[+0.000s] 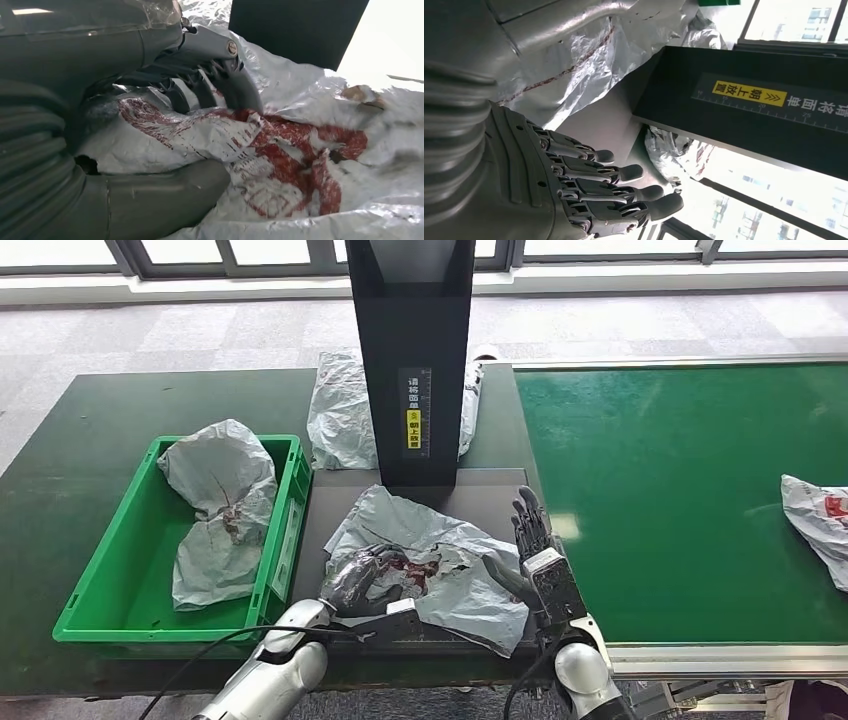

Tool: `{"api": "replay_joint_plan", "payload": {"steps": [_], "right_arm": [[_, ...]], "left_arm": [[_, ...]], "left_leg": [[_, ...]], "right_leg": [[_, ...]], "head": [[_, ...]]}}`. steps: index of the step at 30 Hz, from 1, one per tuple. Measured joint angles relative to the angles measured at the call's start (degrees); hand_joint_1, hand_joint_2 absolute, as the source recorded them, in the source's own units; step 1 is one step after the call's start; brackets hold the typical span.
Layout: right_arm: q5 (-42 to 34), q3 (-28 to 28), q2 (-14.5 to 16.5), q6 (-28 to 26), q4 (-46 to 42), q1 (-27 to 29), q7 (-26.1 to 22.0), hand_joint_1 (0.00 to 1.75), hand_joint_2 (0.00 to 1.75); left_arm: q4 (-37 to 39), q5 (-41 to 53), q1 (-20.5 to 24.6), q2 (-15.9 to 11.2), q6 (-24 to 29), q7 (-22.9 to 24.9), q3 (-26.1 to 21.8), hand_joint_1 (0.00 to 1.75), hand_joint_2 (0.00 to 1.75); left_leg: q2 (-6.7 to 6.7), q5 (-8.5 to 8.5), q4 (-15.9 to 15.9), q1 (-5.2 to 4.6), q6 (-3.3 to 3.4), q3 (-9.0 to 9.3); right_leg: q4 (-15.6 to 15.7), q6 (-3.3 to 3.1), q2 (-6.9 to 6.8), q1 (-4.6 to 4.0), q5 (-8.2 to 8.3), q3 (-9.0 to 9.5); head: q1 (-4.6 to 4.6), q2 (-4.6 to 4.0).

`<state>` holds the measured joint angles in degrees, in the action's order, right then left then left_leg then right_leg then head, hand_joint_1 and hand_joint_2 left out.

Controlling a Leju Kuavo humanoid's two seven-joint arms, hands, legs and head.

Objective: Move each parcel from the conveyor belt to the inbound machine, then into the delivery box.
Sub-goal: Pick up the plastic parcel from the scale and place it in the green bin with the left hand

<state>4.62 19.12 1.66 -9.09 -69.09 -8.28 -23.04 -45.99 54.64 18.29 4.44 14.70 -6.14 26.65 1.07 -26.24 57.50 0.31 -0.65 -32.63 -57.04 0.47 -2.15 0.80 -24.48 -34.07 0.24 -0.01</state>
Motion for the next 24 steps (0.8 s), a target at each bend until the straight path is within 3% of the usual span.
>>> {"api": "replay_joint_plan", "payload": {"steps": [5,11,16,24], "right_arm": [[0.4,-1.0,0.0,-1.0,-1.5,2.3,0.7,0.00,1.75],[0.7,-2.0,0.0,-1.2,-3.6,4.5,1.2,0.00,1.75],[0.5,-2.4,0.4,-1.0,-4.2,4.7,1.3,0.00,1.75],[-0.2,-3.6,0.9,-0.1,-5.8,6.1,1.6,0.00,1.75]], "left_arm": [[-3.2,-0.6,-1.1,-0.1,9.8,0.2,-1.5,1.75,1.75],[-14.0,3.0,-2.5,-0.8,23.1,0.5,-5.6,1.75,1.75],[-25.6,19.2,-2.7,-0.8,25.4,1.5,-12.3,1.75,1.75],[-41.5,32.5,-4.2,-2.0,25.5,3.6,-21.8,1.75,1.75]], "left_leg": [[0.13,0.09,0.0,0.00,-0.13,0.16],[0.19,0.10,0.0,0.03,-0.18,-0.16],[0.22,0.10,0.0,0.07,-0.19,-0.21],[0.27,0.08,0.0,0.09,-0.21,-0.32]], "right_leg": [[-0.1,-0.08,0.15,-0.05,0.12,-0.26],[-0.1,-0.12,0.23,-0.17,0.13,-0.56],[-0.1,-0.13,0.27,-0.17,0.13,-0.64],[-0.1,-0.17,0.30,-0.17,0.10,-0.70]], "head": [[-0.01,0.00],[-0.01,0.00],[0.00,0.01],[0.01,0.01]]}}
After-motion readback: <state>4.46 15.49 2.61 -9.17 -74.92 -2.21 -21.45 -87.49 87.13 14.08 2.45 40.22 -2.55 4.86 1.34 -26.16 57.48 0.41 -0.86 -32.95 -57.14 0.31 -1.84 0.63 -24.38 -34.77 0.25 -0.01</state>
